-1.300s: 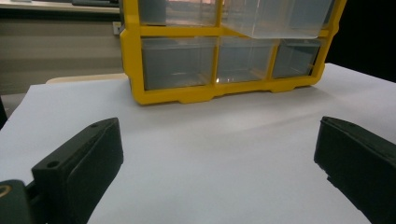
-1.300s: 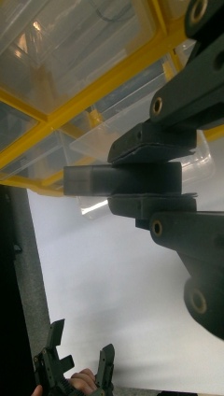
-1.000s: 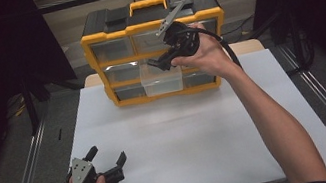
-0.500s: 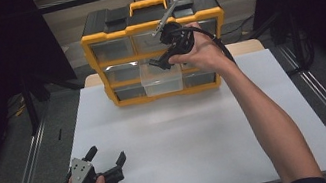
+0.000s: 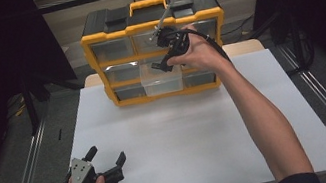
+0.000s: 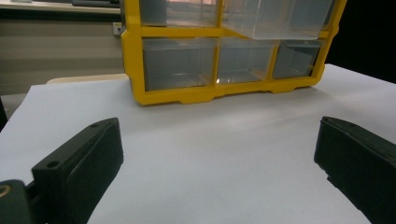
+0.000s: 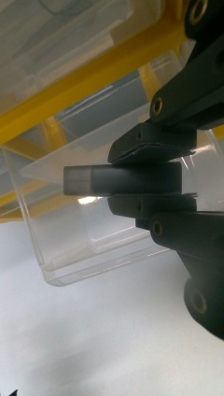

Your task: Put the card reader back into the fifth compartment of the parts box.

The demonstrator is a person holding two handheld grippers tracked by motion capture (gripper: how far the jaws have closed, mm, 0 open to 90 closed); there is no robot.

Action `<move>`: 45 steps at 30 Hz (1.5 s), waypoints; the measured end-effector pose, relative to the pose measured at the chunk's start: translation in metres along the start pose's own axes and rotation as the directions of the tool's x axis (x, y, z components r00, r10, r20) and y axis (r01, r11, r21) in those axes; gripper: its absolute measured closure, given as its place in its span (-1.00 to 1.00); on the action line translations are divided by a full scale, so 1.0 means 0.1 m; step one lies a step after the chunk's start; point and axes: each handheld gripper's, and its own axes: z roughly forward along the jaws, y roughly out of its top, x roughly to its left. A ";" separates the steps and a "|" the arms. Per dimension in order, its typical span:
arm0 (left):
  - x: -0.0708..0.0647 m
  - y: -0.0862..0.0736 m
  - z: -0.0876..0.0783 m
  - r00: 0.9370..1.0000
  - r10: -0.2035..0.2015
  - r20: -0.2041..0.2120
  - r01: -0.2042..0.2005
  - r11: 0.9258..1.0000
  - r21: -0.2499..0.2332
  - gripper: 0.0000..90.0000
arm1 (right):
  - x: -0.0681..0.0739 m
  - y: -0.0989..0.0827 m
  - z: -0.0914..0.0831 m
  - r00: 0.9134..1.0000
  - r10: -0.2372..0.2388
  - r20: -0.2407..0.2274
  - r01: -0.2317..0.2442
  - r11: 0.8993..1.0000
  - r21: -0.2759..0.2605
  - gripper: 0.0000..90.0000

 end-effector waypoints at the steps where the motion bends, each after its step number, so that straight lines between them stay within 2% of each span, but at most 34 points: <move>1: 0.00 0.00 0.00 1.000 0.000 0.001 0.000 1.000 0.003 -0.97 | 0.00 0.00 0.01 1.000 -0.001 -0.006 0.001 1.000 0.011 0.64; 5: 0.00 0.00 0.00 1.000 0.000 0.001 0.000 1.000 0.002 -0.97 | 0.00 0.01 0.08 1.000 -0.012 -0.002 0.012 0.998 0.064 0.63; 12: 0.01 0.00 0.00 1.000 -0.002 0.000 0.002 1.000 0.000 -0.97 | -0.01 0.01 0.14 1.000 -0.007 0.003 0.006 0.997 0.083 0.62; 13: 0.01 0.00 0.00 1.000 -0.002 0.001 0.002 1.000 -0.001 -0.97 | -0.02 0.01 0.14 1.000 -0.012 0.005 0.011 0.997 0.077 0.59; 15: 0.01 0.00 0.00 1.000 -0.009 -0.002 0.009 1.000 -0.004 -0.97 | -0.03 0.01 0.13 1.000 0.008 0.020 -0.009 0.998 0.061 0.32; 18: 0.01 0.00 0.00 1.000 -0.010 -0.002 0.010 1.000 -0.003 -0.97 | -0.04 0.00 0.09 0.999 0.021 0.036 -0.022 0.999 0.038 0.21; 19: 0.01 0.00 0.00 1.000 -0.006 -0.002 0.006 1.000 -0.002 -0.97 | -0.03 0.00 0.06 0.999 0.035 0.040 -0.036 0.999 0.018 -0.01; 20: 0.01 0.00 0.00 1.000 -0.006 -0.002 0.006 1.000 -0.002 -0.97 | -0.03 0.00 0.06 0.999 0.035 0.040 -0.036 0.999 0.018 -0.01; 21: 0.01 0.00 0.00 1.000 -0.003 -0.003 0.003 1.000 -0.001 -0.97 | -0.02 -0.01 0.04 0.998 0.042 0.043 -0.042 0.999 0.002 -0.06; 22: 0.01 0.00 0.00 1.000 -0.003 -0.004 0.003 1.000 -0.001 -0.97 | -0.01 -0.02 0.01 0.998 0.051 0.045 -0.049 0.998 -0.026 -0.19; 28: 0.01 0.00 0.00 1.000 -0.010 -0.003 0.010 1.000 -0.005 -0.97 | 0.04 -0.05 -0.04 0.996 0.060 0.062 -0.054 0.995 -0.085 -0.41; 33: 0.01 0.00 0.00 1.000 -0.008 -0.004 0.008 1.000 -0.003 -0.97 | 0.05 -0.12 -0.04 0.993 0.089 0.082 -0.078 0.989 -0.127 -0.54; 36: 0.02 0.00 0.00 1.000 -0.005 -0.007 0.005 1.000 0.001 -0.97 | 0.03 -0.17 -0.07 0.991 0.108 0.085 -0.093 0.983 -0.156 -0.56; 37: 0.02 0.00 0.00 1.000 -0.006 -0.008 0.006 1.000 0.002 -0.97 | 0.03 -0.19 -0.10 0.988 0.126 0.088 -0.108 0.977 -0.185 -0.63; 42: 0.01 0.00 0.00 1.000 -0.003 -0.013 0.003 1.000 0.000 -0.96 | 0.04 -0.25 -0.14 0.986 0.140 0.091 -0.117 0.969 -0.219 -0.67; 45: 0.01 0.00 0.00 1.000 -0.006 -0.014 0.006 1.000 0.000 -0.97 | 0.07 -0.30 -0.16 0.982 0.153 0.113 -0.122 0.963 -0.239 -0.72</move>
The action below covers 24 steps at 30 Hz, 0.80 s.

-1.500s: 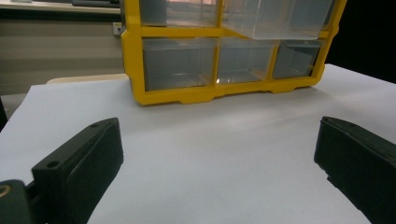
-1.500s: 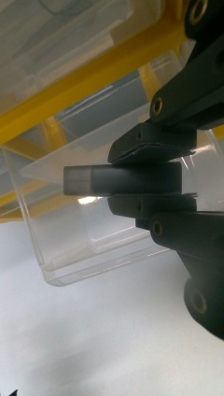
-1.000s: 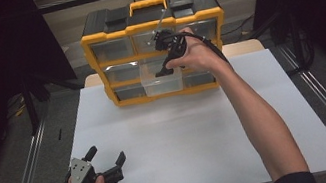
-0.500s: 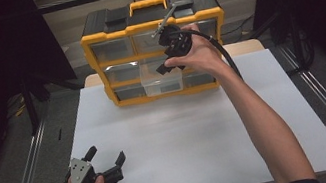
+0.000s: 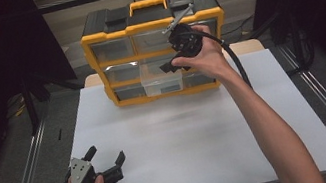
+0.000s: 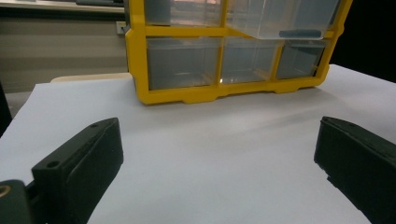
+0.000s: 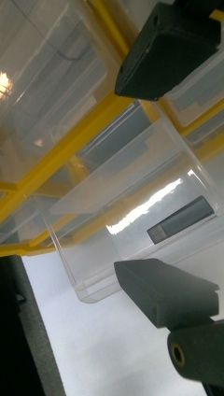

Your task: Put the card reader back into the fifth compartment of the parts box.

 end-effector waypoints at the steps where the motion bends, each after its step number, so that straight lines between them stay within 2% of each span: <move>1: 0.00 0.00 0.00 1.000 0.002 -0.002 -0.002 1.000 0.003 -0.97 | 0.00 -0.02 -0.01 1.000 0.009 -0.004 -0.009 1.000 -0.010 -0.72; 10: 0.01 0.00 0.01 1.000 -0.011 -0.007 0.011 1.000 0.000 -0.97 | -0.01 -0.23 -0.08 0.998 0.065 0.018 -0.063 0.993 -0.104 -0.80; 17: 0.01 0.00 0.02 1.000 -0.023 -0.009 0.023 1.000 -0.004 -0.97 | -0.01 -0.37 -0.14 0.993 0.114 0.031 -0.107 0.979 -0.173 -0.87; 24: 0.01 -0.01 0.03 0.999 -0.027 -0.017 0.027 1.000 0.001 -0.97 | 0.02 -0.49 -0.18 0.991 0.131 0.032 -0.121 0.968 -0.222 -0.94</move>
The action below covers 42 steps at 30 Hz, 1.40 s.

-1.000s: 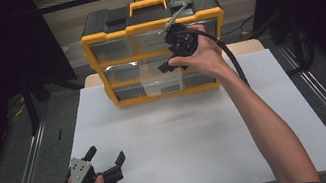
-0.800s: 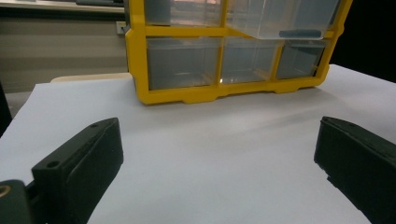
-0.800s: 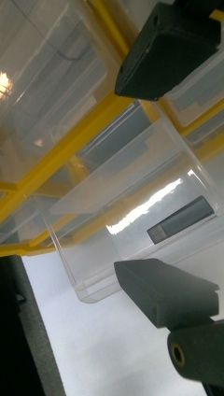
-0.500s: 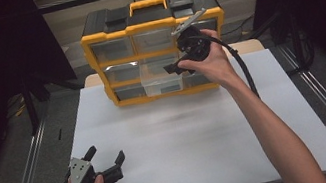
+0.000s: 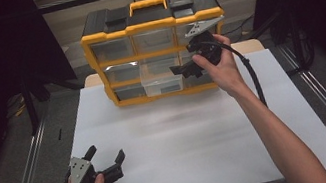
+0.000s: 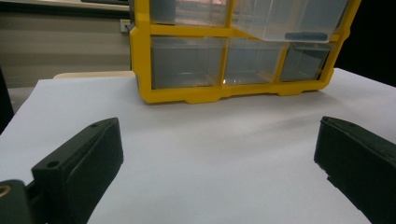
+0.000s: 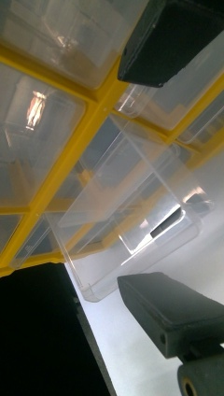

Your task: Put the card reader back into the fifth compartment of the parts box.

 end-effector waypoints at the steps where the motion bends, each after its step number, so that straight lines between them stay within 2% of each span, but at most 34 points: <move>1: 0.00 0.00 0.00 1.000 -0.001 -0.001 0.001 1.000 0.002 -0.97 | 0.00 -0.03 -0.01 1.000 0.001 0.007 -0.001 1.000 -0.004 -0.94; 5: 0.00 0.00 0.00 1.000 -0.001 -0.002 0.001 1.000 0.000 -0.97 | 0.00 -0.11 -0.03 1.000 0.014 0.025 -0.013 1.000 -0.026 -0.93; 12: 0.01 0.00 -0.04 1.000 -0.004 -0.002 0.004 1.000 -0.008 -0.97 | 0.04 -0.36 -0.10 0.996 0.070 0.062 -0.063 0.992 -0.113 -0.93; 20: 0.02 0.00 -0.05 1.000 -0.007 -0.003 0.007 1.000 -0.013 -0.97 | 0.13 -0.67 -0.25 0.987 0.081 0.139 -0.055 0.981 -0.184 -0.93; 22: 0.02 0.00 -0.04 0.999 -0.032 -0.008 0.032 0.999 -0.016 -0.97 | 0.14 -0.75 -0.29 0.983 0.073 0.168 -0.039 0.979 -0.198 -0.94; 24: 0.02 0.00 -0.05 0.999 -0.030 -0.014 0.030 0.999 -0.012 -0.97 | 0.15 -0.84 -0.32 0.979 0.078 0.186 -0.037 0.976 -0.215 -0.94; 33: 0.01 0.01 -0.06 1.000 -0.010 -0.002 0.010 1.000 -0.013 -0.97 | 0.23 -1.20 -0.45 0.968 0.100 0.228 -0.041 0.967 -0.251 -0.96; 42: 0.00 0.01 -0.07 1.000 -0.009 -0.003 0.009 1.000 -0.017 -0.97 | 0.28 -1.53 -0.51 0.958 0.122 0.260 -0.053 0.965 -0.258 -0.96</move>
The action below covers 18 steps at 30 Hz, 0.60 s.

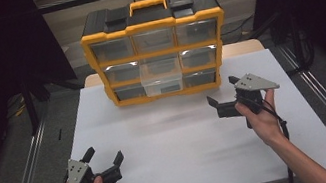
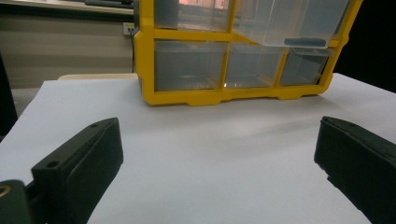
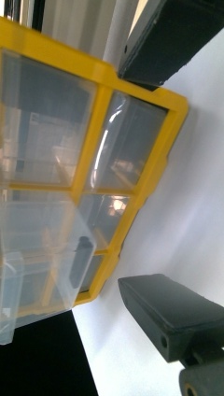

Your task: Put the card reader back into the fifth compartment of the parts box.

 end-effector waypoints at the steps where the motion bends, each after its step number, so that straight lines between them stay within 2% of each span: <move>1: 0.00 0.00 0.00 1.000 -0.001 0.002 0.001 1.000 -0.001 -0.97 | -0.01 -0.07 -0.04 1.000 -0.007 0.014 0.007 1.000 0.004 -0.96; 5: 0.00 0.00 -0.01 1.000 0.002 0.003 -0.002 1.000 -0.002 -0.97 | -0.02 -0.16 -0.10 1.000 0.001 0.023 -0.001 1.000 0.005 -0.96; 10: -0.01 0.00 -0.02 1.000 0.008 0.005 -0.008 1.000 0.001 -0.97 | -0.06 -0.32 -0.28 0.998 0.012 0.060 -0.012 1.000 -0.008 -0.96; 14: -0.01 0.00 -0.02 1.000 0.011 0.001 -0.011 1.000 -0.001 -0.97 | -0.08 -0.39 -0.37 0.997 0.009 0.078 -0.008 1.000 -0.015 -0.96; 18: -0.01 -0.01 -0.03 1.000 0.015 -0.001 -0.015 1.000 0.007 -0.97 | -0.11 -0.45 -0.52 0.995 0.028 0.100 -0.025 0.999 -0.033 -0.96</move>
